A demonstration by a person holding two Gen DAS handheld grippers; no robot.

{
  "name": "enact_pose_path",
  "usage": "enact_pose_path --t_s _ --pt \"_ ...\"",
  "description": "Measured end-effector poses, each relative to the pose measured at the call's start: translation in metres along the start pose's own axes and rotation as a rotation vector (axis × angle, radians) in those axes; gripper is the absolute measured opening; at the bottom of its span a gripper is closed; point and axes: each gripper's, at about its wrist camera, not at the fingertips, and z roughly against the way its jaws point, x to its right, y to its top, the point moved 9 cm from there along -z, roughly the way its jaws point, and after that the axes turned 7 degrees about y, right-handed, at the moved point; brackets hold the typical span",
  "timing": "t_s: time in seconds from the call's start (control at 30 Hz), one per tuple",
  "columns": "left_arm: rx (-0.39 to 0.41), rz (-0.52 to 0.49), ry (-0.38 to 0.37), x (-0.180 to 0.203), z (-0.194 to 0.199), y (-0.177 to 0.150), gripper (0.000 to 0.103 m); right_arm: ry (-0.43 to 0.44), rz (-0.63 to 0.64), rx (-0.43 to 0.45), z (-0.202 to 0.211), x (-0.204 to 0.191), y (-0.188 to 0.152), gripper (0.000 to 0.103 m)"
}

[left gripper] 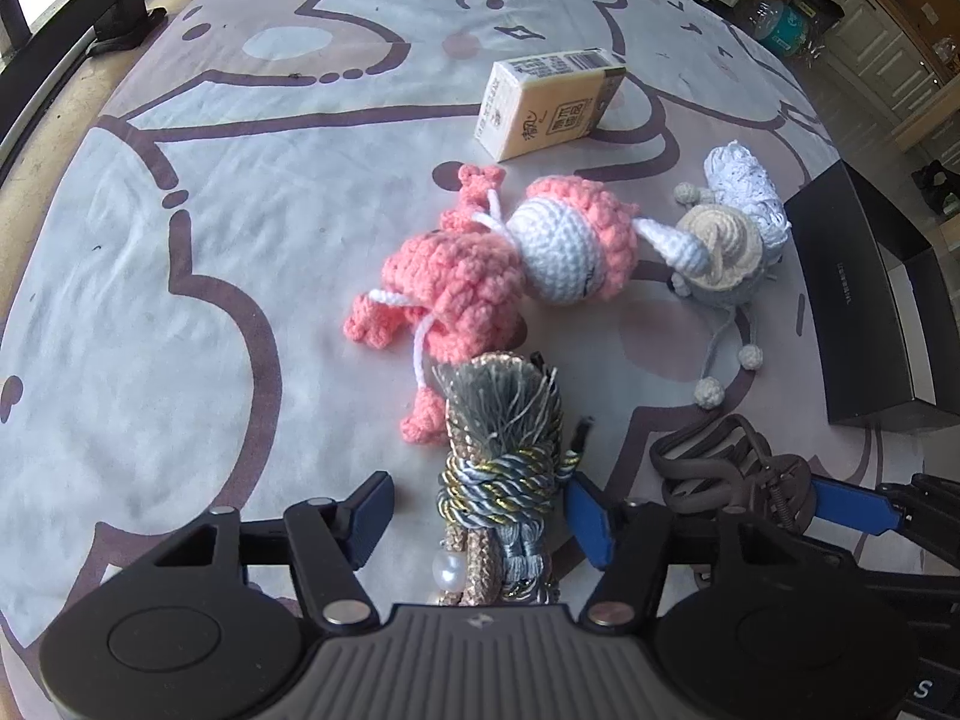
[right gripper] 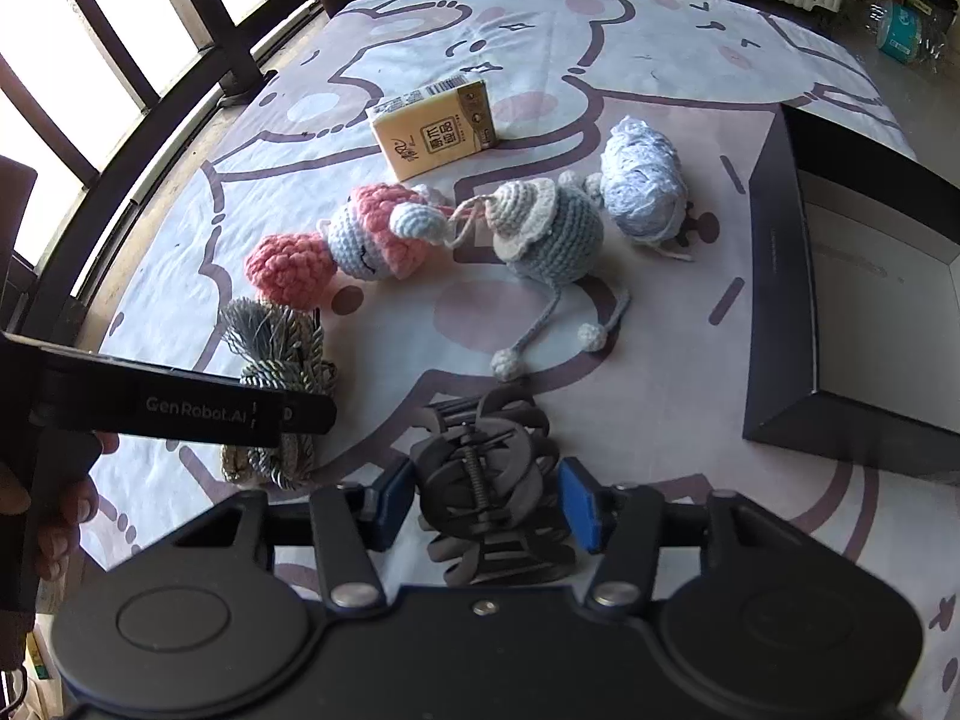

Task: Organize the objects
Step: 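Grasp the rope tassel with the left tool while the right tool grasps the claw clip, then carry the tassel and claw clip with both tools over the black box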

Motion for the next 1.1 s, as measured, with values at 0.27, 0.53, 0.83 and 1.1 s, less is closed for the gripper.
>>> enact_pose_path --t_s 0.27,0.53,0.83,1.1 --pt "-0.002 -0.048 -0.014 0.007 0.006 -0.002 0.042 -0.001 0.014 0.008 0.002 -0.003 0.001 0.047" --pt "0.005 -0.045 -0.008 0.003 0.017 -0.006 0.04 0.0 0.006 0.036 0.013 -0.005 0.004 0.047" --pt "0.048 -0.028 0.0 -0.002 0.041 -0.004 0.04 -0.009 -0.007 0.078 0.032 -0.008 0.008 0.046" --pt "0.118 -0.028 -0.01 0.003 0.074 0.004 0.04 -0.022 -0.03 0.15 0.061 -0.009 0.017 0.047"
